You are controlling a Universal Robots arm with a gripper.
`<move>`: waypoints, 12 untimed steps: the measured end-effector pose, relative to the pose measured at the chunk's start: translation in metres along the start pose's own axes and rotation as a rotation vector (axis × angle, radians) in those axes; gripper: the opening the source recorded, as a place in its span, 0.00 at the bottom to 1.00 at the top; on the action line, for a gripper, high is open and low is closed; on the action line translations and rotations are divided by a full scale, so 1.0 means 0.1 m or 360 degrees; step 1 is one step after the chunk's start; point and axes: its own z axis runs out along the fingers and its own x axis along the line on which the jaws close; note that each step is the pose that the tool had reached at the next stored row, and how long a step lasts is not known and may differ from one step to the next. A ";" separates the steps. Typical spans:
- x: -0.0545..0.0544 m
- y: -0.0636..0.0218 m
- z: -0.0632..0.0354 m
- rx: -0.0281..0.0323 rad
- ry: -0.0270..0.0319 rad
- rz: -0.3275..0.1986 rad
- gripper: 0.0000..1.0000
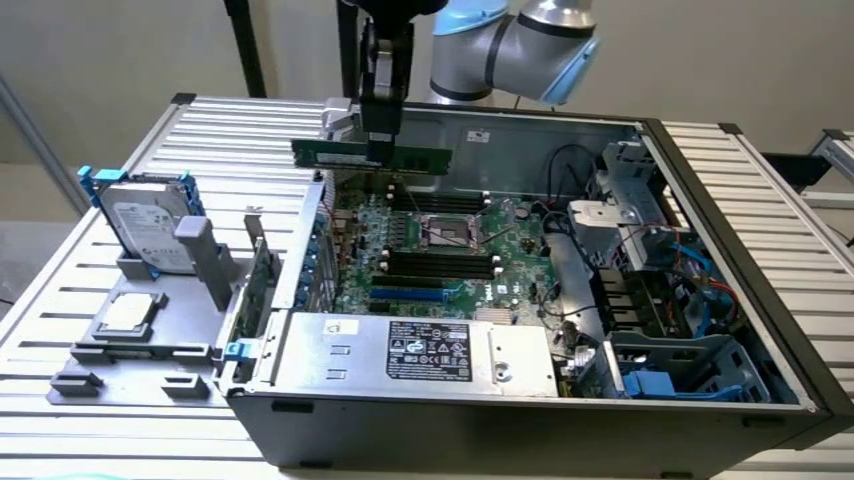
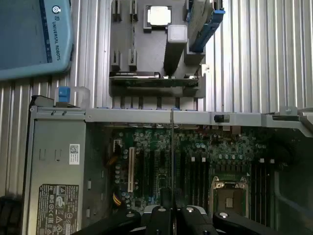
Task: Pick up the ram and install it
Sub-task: 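Pick up the ram and move it above insertion slot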
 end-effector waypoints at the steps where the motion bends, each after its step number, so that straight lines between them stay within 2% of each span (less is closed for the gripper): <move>1: -0.07 -0.113 0.048 -0.00002 -0.00034 0.0000 0.13; 6: -0.20 -0.225 0.122 -0.00002 -0.00098 -0.0001 0.13; 12: -0.37 -0.344 0.223 -0.00002 -0.00102 -0.0001 0.13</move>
